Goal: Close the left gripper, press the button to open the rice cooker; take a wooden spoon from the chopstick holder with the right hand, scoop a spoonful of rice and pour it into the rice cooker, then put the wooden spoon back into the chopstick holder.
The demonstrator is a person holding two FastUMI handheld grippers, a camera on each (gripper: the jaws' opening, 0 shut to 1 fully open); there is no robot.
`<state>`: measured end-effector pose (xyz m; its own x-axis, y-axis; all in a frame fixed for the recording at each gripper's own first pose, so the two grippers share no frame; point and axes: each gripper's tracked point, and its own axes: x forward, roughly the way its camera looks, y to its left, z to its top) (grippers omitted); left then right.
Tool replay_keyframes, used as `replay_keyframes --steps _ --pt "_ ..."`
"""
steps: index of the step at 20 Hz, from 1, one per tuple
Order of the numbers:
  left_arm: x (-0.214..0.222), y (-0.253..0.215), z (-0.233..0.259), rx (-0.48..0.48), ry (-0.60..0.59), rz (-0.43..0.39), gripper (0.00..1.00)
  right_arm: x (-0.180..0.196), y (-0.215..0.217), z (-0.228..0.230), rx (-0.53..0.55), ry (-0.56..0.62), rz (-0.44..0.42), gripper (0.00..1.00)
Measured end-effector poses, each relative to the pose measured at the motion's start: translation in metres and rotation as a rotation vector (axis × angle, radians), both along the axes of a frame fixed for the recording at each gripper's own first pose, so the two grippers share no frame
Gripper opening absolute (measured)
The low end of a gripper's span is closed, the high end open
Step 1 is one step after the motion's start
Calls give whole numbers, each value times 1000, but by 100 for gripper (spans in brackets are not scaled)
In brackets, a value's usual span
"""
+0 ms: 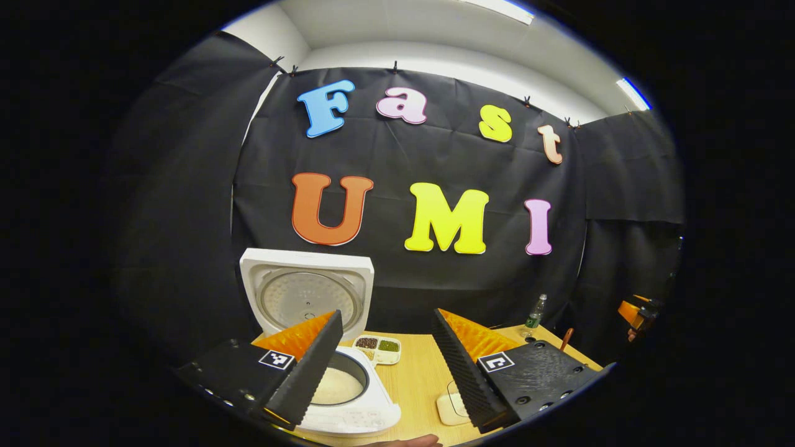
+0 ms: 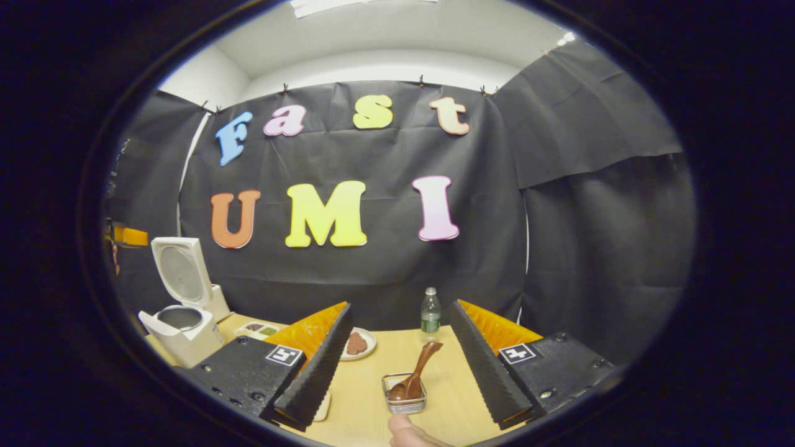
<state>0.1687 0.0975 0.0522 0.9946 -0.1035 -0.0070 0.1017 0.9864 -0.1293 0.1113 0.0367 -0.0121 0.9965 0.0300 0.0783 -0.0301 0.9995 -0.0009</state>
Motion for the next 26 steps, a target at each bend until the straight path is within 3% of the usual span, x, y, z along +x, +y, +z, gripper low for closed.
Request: replay_keyframes --steps 4,12,15,17,19,24,26 --pt "33 29 25 55 -4 75 92 -28 21 9 8 -69 38 100" --pt "102 63 52 62 -29 130 92 -36 42 1 24 -89 92 99" --pt "131 84 55 62 -61 171 92 -38 37 -3 50 -91 78 96" --pt "151 94 59 59 -105 195 92 -41 35 -4 49 -91 66 100" --pt "174 107 56 70 -138 230 92 -45 29 -6 43 -87 37 96" --pt "215 111 24 40 -54 240 92 -61 25 -14 15 -67 -4 99" --pt "220 117 12 70 -19 266 92 -67 24 -12 -6 -75 -12 99"
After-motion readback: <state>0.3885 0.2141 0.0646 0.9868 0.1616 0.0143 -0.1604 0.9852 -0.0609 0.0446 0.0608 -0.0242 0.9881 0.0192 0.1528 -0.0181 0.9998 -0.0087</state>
